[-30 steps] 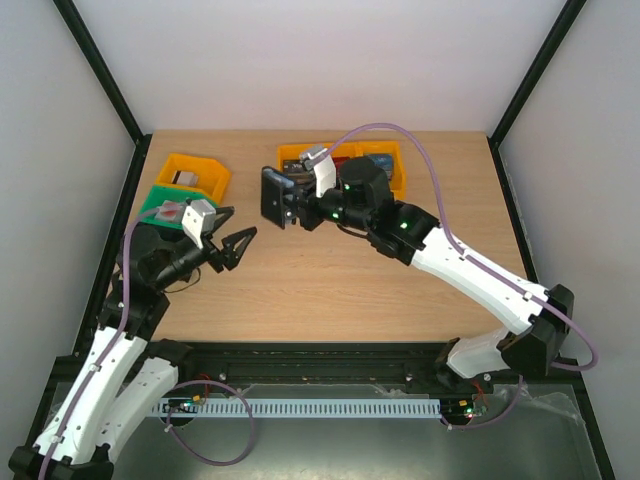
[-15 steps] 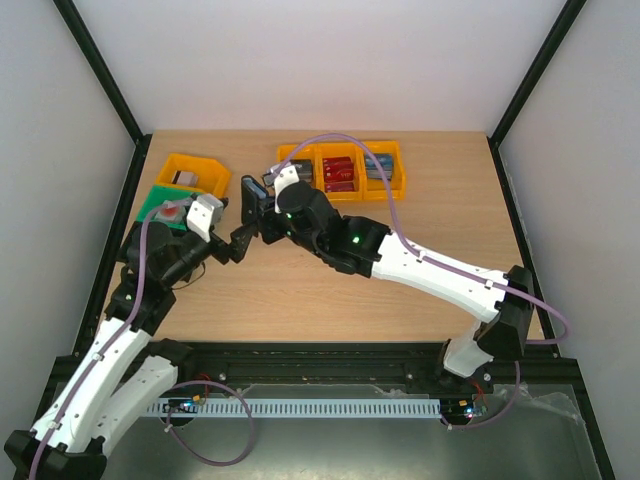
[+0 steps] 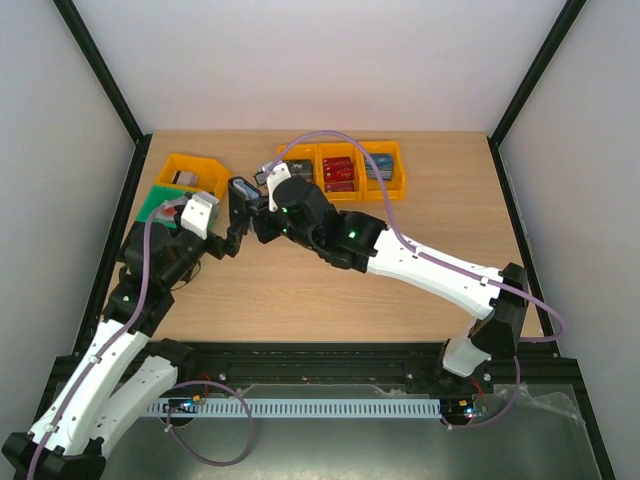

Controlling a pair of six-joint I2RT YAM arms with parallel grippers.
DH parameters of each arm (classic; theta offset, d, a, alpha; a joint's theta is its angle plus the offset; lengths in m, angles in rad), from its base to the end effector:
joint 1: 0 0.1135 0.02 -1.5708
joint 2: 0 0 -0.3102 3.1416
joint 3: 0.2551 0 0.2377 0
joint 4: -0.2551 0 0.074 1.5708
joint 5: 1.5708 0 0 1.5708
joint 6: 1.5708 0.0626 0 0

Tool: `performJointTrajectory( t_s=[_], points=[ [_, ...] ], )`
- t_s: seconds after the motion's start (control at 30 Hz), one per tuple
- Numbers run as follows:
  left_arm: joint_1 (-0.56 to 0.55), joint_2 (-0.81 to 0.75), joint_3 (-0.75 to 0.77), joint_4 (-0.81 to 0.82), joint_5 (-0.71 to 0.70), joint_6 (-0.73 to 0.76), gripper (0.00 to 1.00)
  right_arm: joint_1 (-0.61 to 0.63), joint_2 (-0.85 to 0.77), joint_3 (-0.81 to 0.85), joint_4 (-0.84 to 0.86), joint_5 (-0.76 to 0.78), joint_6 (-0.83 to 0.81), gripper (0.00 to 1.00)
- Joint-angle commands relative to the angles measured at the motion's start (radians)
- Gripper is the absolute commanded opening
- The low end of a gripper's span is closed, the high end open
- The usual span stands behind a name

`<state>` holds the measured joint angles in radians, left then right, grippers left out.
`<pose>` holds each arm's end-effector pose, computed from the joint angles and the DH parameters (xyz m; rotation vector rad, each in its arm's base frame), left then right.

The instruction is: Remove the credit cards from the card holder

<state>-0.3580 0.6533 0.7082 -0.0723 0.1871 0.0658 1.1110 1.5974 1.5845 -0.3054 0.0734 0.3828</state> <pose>0.1229 -0.0584 0.3722 0.4789 1.5272 -0.3760 0.1766 0.3462 0.4379 -0.6632 1.8897 0.9299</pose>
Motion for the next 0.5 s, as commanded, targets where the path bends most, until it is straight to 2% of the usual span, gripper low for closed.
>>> performJointTrajectory(
  t_s=[0.0,0.07,0.13,0.27,0.33,0.47],
  points=[
    [0.023,0.002,0.037,-0.04,-0.193,0.054,0.89,0.001,-0.041,0.021,0.016,-0.1,-0.019,0.02],
    [0.039,-0.007,0.043,-0.065,-0.204,0.041,0.88,-0.019,-0.06,0.005,0.008,-0.142,-0.02,0.02],
    [0.051,-0.019,0.053,-0.095,-0.152,0.019,0.88,-0.055,-0.085,-0.026,0.016,-0.216,-0.016,0.02],
    [0.069,-0.04,0.062,-0.138,0.082,-0.025,0.87,-0.132,-0.147,-0.093,0.066,-0.405,-0.014,0.02],
    [0.074,-0.043,0.061,-0.14,0.179,-0.061,0.83,-0.144,-0.164,-0.113,0.088,-0.499,-0.029,0.02],
    [0.083,-0.043,0.045,-0.131,0.294,-0.115,0.78,-0.161,-0.184,-0.128,0.115,-0.661,-0.043,0.02]
  ],
)
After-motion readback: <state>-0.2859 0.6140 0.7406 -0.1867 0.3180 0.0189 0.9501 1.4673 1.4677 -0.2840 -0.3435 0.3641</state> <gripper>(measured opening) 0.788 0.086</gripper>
